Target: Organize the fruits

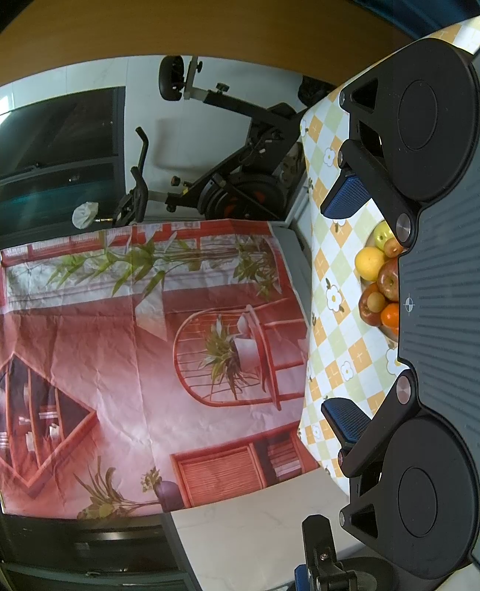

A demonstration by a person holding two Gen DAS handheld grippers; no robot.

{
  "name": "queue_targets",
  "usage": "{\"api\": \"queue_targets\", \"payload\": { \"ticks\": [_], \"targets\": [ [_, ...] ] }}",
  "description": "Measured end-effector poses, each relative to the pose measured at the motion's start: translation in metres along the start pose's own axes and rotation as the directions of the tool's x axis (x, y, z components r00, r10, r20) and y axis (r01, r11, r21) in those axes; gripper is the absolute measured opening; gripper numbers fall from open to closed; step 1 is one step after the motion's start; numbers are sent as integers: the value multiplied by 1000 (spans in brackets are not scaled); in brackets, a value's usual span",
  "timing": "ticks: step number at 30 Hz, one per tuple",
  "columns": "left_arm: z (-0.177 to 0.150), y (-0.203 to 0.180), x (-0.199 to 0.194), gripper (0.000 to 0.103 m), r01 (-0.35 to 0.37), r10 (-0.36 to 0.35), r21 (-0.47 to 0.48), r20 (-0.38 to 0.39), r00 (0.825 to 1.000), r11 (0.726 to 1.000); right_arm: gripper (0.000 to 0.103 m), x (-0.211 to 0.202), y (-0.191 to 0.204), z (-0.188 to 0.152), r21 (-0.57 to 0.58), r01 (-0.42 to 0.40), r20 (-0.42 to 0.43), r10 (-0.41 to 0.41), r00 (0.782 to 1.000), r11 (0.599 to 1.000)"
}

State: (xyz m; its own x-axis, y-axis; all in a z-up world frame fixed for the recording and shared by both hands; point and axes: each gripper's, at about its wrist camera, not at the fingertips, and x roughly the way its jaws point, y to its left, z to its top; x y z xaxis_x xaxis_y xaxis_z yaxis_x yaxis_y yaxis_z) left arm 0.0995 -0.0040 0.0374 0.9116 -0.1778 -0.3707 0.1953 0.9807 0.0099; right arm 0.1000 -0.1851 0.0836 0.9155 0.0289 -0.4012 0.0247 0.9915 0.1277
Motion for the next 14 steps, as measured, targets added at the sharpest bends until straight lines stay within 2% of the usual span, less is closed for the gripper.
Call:
{"api": "queue_targets", "payload": {
  "ticks": [14],
  "targets": [
    [2, 0, 0, 103, -3, 3, -15, -6, 1000, 1000, 102, 3, 1, -5, -4, -3, -10, 3, 1000, 1000]
  ]
}}
